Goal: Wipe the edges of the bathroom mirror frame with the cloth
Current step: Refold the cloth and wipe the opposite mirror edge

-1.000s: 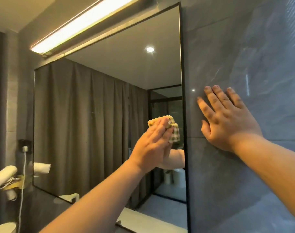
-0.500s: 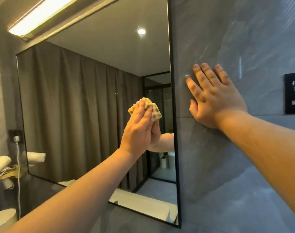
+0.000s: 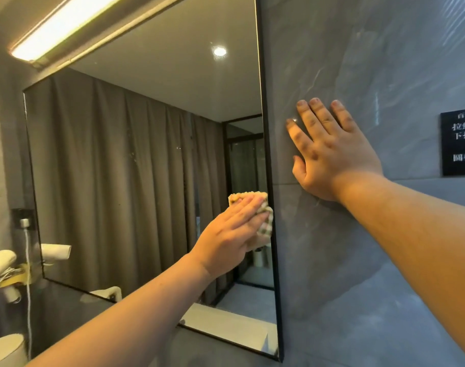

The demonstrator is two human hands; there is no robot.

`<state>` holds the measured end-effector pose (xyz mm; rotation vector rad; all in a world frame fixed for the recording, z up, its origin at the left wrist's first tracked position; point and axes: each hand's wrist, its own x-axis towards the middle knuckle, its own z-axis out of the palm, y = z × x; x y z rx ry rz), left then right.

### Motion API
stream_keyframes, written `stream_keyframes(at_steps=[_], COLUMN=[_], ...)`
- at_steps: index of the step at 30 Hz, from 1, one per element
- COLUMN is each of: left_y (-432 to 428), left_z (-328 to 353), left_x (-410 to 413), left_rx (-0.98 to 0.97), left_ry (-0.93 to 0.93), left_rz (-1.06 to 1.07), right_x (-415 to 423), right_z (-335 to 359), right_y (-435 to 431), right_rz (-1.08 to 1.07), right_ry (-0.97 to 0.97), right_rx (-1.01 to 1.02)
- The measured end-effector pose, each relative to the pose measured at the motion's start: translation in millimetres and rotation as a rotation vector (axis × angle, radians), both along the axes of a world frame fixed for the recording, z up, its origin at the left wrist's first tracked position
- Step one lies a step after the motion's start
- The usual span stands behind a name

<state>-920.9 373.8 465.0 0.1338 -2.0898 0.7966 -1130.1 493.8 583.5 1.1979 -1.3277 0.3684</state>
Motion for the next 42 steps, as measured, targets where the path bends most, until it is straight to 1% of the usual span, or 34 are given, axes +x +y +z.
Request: stream_keyframes(at_steps=[6,8,11,13,15,17,21,25,27,29,31,36,40,42], left_y=[6,3,3,9,16,19,14,12,11,7,1,-2,-17,-21], left_z=[95,122,142,139,130,119,116,120,122,130,145,221,284,308], left_x=[-12,-15,-17,-20,-23,-23,-11,-6,-4,1,6,5,7,16], left_rx=[0.122,0.205,0.365,0.427,0.446,0.443,0.446,0.415,0.393,0.365,0.346,0.382,0.356,0.419], left_ry=[0.278,0.414,0.627,0.693,0.697,0.646,0.554,0.496,0.48,0.406,0.379,0.539,0.683,0.741], left_rz=[0.003,-0.009,-0.054,-0.085,-0.116,-0.129,-0.07,-0.066,-0.074,-0.007,0.053,-0.001,-0.122,-0.072], right_x=[-1,-1,-3,-3,-2,-2,4,26,30,31,31,28,31,31], right_z=[0,0,-1,-1,1,1,13,82,101,103,99,99,100,100], right_y=[-1,-1,-1,0,1,3,7,-2,-15,-23,-23,-24,-22,-22], right_rz=[0.018,0.008,0.006,0.007,0.011,0.019,0.117,0.15,0.112,0.051,0.053,0.055,0.092,0.098], right_ry=[0.001,0.003,0.01,0.01,-0.011,-0.019,-0.038,-0.098,-0.133,-0.108,-0.108,-0.11,-0.105,-0.101], right_rx=[-0.011,-0.005,-0.002,0.002,0.018,0.028,0.035,-0.061,-0.095,-0.117,-0.106,-0.079,-0.081,-0.081])
